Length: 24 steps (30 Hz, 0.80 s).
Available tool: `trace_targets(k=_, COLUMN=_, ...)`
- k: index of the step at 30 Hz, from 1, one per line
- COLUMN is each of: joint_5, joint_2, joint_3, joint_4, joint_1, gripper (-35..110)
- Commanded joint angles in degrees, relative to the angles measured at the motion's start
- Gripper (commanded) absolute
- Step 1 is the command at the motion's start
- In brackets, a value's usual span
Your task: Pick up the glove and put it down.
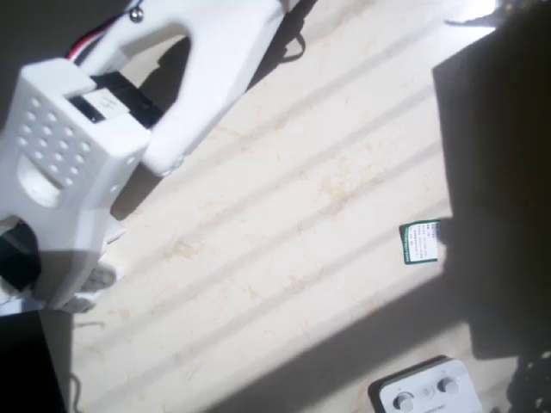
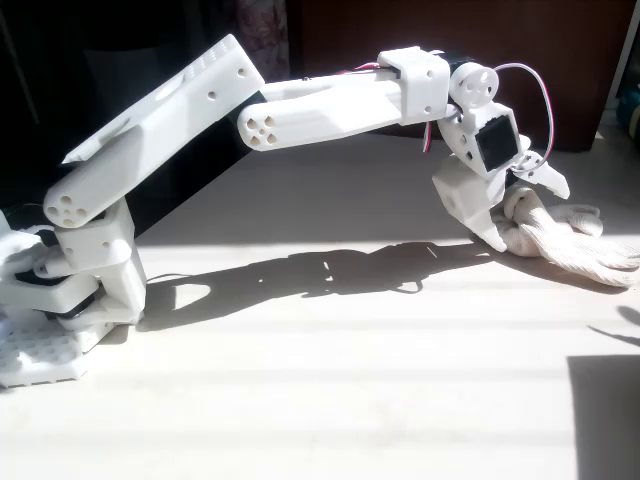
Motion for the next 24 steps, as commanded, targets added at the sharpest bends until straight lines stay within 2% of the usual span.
trace_targets(k=1, joint_5=-0.4, joint_2=0.5, joint_3=-2.6, joint_4=-1.7, joint_1=-0.4, gripper=37)
trace_targets(k=5, joint_5=-0.4, joint_2=0.5, joint_3=-2.5, joint_4=-2.0, joint_1=-0.4, gripper=36)
trace_targets(k=7, joint_5=-0.5, joint_2=0.5, joint_3=-2.5, joint_4=-2.1, joint_1=-0.4, gripper=31)
trace_targets(k=13, joint_5=-0.5, joint_2=0.4, joint_3=-2.5, joint_4=-2.3, joint_1=-0.4, gripper=-1)
trace_targets(k=24, joint_5=-0.5, joint_2=-0.2, joint_3=-2.6, joint_4=-3.1, joint_1=-0.4, gripper=0)
